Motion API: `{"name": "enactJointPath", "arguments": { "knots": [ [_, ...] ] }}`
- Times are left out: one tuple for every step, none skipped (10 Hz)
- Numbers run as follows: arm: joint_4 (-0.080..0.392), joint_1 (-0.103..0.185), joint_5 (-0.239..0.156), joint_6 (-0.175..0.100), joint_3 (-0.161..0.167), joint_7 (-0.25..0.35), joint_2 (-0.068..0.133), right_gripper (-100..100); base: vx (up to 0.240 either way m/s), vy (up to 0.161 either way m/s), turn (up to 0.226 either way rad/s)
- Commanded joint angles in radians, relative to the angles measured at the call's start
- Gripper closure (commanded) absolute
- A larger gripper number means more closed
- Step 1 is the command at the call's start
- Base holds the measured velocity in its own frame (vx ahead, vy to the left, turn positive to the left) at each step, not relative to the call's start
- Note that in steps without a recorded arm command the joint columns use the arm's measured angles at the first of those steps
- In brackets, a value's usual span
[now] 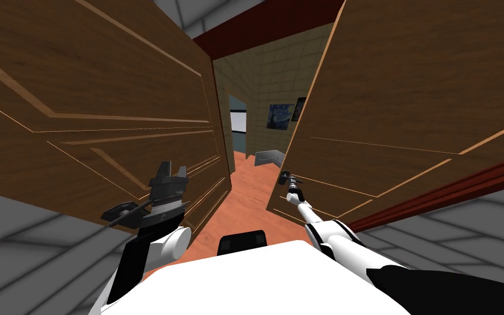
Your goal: Pull the door open
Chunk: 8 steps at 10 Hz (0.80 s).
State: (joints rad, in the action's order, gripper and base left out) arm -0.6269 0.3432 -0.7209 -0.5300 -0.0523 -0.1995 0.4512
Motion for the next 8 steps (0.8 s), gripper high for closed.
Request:
{"name": "enactJointPath", "arguments": {
  "knots": [
    [-0.008, -0.007, 0.007, 0.006, 0.012, 0.008, -0.006, 100, -0.176, -0.02, 0.071],
    [-0.013, -0.009, 0.013, 0.008, 0.02, 0.016, -0.004, 100, -0.198, -0.011, 0.081],
    [-0.018, -0.01, 0.018, 0.01, 0.029, 0.025, -0.003, 100, -0.194, -0.03, 0.099],
    [-0.023, -0.012, 0.024, 0.012, 0.038, 0.035, -0.001, 100, -0.203, -0.028, 0.101],
    [-0.028, -0.014, 0.03, 0.013, 0.047, 0.045, 0.0, 100, -0.234, -0.019, 0.095],
    [-0.028, -0.014, 0.03, 0.013, 0.047, 0.045, 0.0, 100, -0.148, -0.011, 0.033],
    [-0.04, -0.018, 0.043, 0.017, 0.067, 0.066, 0.004, 100, -0.215, -0.056, 0.102],
    [-0.044, -0.019, 0.047, 0.019, 0.074, 0.074, 0.005, 100, -0.278, -0.089, 0.137]
  ]
}}
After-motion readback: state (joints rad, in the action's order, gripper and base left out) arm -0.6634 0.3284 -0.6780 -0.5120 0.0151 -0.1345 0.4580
